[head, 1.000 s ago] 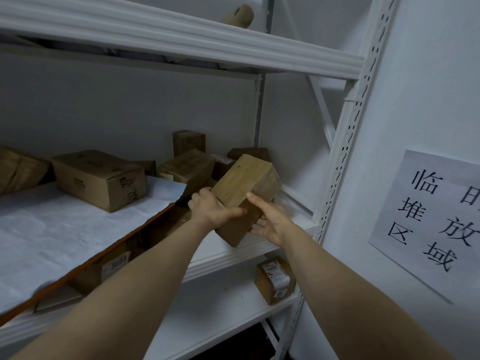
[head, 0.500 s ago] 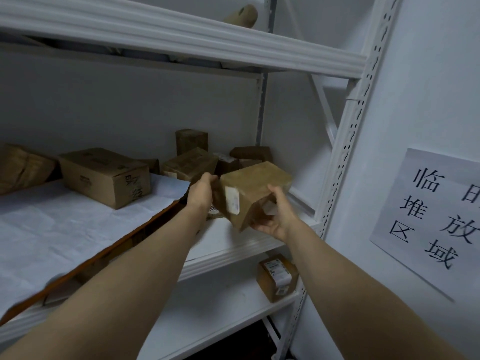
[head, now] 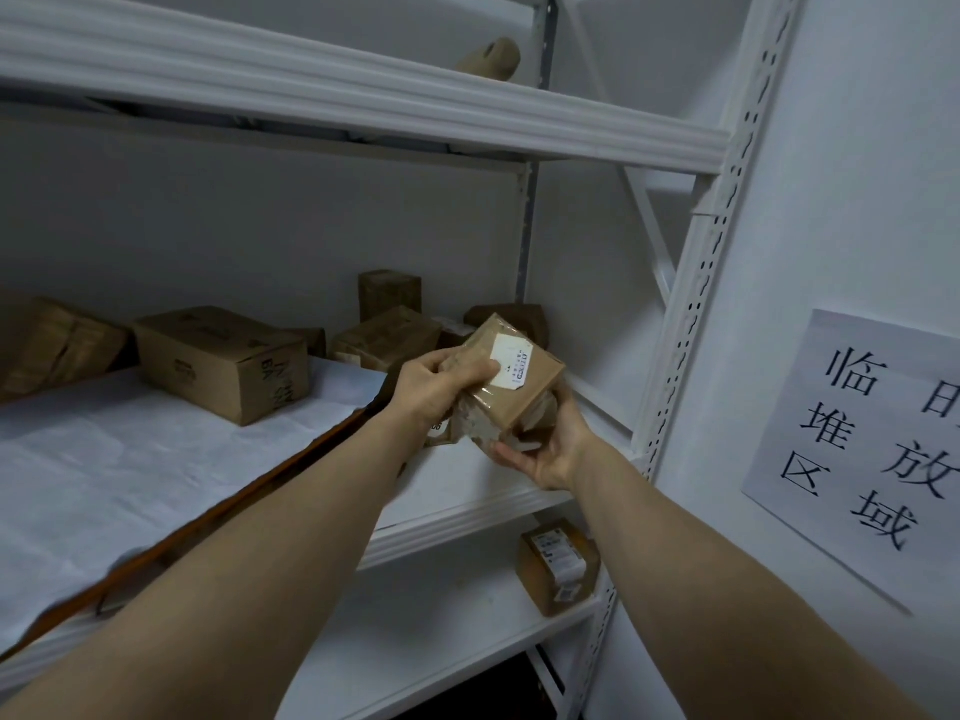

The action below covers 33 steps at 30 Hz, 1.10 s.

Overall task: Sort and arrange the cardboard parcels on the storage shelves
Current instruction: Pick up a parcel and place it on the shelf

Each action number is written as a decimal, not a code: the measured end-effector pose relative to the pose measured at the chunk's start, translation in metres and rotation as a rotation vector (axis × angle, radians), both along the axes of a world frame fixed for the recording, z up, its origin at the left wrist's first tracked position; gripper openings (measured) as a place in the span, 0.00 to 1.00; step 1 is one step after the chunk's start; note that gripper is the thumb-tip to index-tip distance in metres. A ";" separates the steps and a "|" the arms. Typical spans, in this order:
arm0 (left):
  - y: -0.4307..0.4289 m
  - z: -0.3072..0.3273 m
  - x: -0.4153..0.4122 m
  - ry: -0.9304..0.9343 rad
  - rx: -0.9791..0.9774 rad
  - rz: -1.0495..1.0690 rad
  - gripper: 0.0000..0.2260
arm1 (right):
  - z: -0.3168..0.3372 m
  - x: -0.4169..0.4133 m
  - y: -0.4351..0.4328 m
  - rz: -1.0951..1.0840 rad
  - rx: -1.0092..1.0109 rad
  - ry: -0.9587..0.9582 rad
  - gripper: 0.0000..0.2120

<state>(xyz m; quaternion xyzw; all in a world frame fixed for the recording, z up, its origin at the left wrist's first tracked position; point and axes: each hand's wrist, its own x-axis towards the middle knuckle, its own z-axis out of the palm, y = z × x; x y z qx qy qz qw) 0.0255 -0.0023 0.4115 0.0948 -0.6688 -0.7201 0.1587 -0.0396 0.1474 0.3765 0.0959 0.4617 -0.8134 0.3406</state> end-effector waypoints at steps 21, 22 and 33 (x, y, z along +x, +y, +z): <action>0.010 -0.013 0.003 -0.365 0.157 -0.403 0.17 | -0.013 0.010 0.044 0.048 0.215 0.230 0.19; 0.012 -0.015 0.003 -0.371 0.107 -0.394 0.17 | -0.013 0.011 0.046 0.041 0.239 0.254 0.21; 0.043 -0.025 0.003 -0.436 -0.191 -0.396 0.21 | -0.013 0.024 0.073 -0.053 0.349 0.413 0.40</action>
